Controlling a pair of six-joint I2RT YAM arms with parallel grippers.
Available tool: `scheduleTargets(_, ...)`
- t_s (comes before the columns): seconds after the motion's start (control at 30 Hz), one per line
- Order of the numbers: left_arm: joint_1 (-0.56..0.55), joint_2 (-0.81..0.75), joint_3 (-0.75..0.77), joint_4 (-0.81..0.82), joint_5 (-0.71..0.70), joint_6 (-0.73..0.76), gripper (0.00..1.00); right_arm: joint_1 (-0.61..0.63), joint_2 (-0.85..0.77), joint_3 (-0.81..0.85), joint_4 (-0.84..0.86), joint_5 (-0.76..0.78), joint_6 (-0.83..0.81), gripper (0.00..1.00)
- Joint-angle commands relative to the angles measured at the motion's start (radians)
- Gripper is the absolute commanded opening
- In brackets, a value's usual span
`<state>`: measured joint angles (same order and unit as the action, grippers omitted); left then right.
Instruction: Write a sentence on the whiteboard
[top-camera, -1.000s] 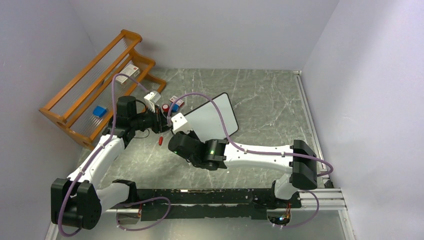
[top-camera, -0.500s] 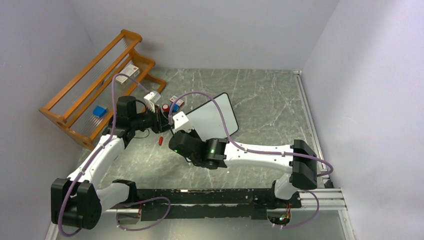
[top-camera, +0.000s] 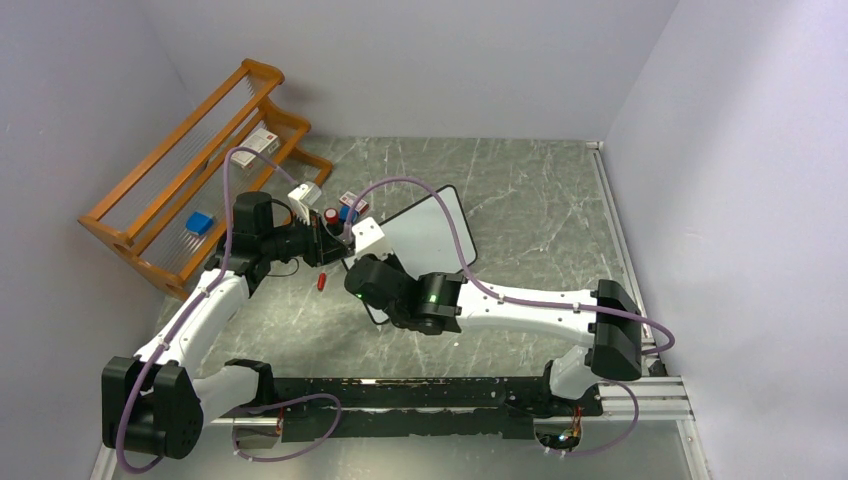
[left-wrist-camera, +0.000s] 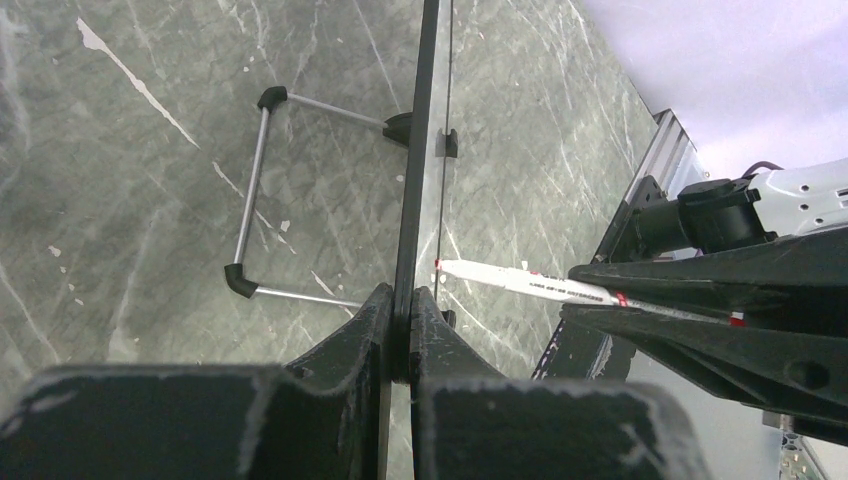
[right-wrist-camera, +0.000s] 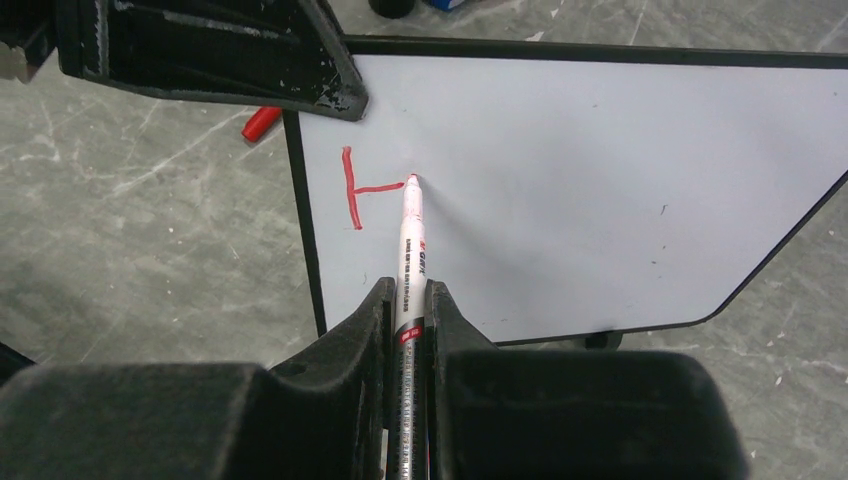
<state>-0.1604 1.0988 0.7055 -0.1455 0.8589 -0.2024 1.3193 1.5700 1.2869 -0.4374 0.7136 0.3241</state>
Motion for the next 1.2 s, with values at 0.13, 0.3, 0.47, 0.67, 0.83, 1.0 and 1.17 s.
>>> scheduleTargets(0.13,0.005,0.009,-0.017,0.008,-0.011,0.006,0.05,-0.014,-0.029,0.003,0.038,0.008,-0.016,0.0)
scheduleTargets(0.3,0.005,0.011,-0.016,0.008,-0.009,0.005,0.05,-0.016,-0.023,0.016,0.05,0.001,-0.029,0.0)
scheduleTargets(0.47,0.005,0.012,-0.015,0.008,-0.008,0.007,0.05,-0.02,-0.011,0.029,0.055,0.0,-0.039,0.0)
scheduleTargets(0.67,0.005,0.013,-0.015,0.008,-0.007,0.006,0.05,-0.023,-0.005,0.036,0.065,-0.009,-0.046,0.0)
scheduleTargets(0.83,0.005,0.015,-0.015,0.008,-0.005,0.006,0.05,-0.023,0.002,0.043,0.071,-0.017,-0.05,0.0)
scheduleTargets(1.0,0.005,0.014,-0.014,0.006,-0.006,0.007,0.05,-0.025,0.013,0.05,0.066,-0.018,-0.051,0.0)
scheduleTargets(1.17,0.005,0.014,-0.014,0.005,-0.009,0.008,0.05,-0.031,0.021,0.048,0.057,-0.014,-0.047,0.0)
